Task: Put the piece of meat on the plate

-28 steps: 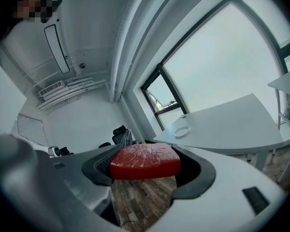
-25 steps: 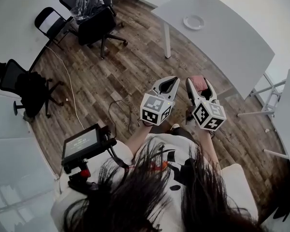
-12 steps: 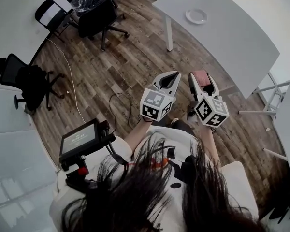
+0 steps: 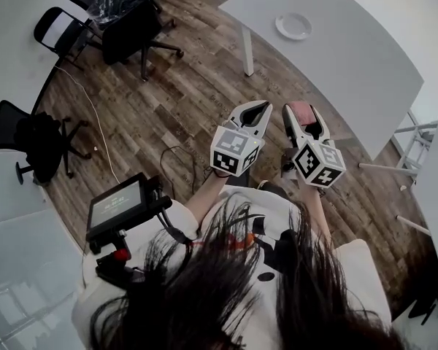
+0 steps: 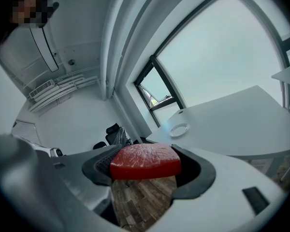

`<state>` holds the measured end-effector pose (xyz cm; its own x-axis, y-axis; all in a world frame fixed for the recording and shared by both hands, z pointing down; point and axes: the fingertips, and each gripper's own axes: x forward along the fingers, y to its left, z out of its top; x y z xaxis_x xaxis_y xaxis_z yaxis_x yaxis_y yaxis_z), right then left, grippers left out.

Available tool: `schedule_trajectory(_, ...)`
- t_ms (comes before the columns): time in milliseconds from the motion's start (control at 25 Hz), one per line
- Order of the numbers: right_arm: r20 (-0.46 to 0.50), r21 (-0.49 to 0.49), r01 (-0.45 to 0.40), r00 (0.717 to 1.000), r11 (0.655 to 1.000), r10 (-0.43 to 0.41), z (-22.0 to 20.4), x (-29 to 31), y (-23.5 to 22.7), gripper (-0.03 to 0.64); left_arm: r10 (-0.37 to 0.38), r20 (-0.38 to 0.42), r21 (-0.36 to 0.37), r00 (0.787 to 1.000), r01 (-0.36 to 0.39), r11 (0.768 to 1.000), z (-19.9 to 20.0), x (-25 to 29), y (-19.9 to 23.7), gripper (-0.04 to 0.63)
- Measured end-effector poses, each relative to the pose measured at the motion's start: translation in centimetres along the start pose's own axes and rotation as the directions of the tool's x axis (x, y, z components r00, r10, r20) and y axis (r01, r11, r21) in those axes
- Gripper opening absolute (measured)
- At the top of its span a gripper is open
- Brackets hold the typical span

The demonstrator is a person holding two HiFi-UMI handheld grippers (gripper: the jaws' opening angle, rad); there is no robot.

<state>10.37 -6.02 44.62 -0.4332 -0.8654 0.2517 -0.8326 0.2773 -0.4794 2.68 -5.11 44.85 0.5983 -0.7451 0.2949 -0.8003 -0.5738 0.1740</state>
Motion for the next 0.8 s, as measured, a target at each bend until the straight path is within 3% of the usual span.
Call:
schedule_trajectory(440, -0.021, 0.008, 0.076, 0.997, 0.997, -0.076, 2.8, 11.7, 0.3, 0.325, -0.063, -0.006, -0.007, 0.998, 0.063, 0.998, 4.4, 6.4, 11.1, 0.005)
schedule_trajectory(800, 0.004, 0.068, 0.100, 0.995, 0.993, -0.100, 4.6, 19.9, 0.3, 0.325, -0.144, -0.028, 0.039, 0.989, 0.145, 0.989, 6.9, 10.7, 17.6, 0.005)
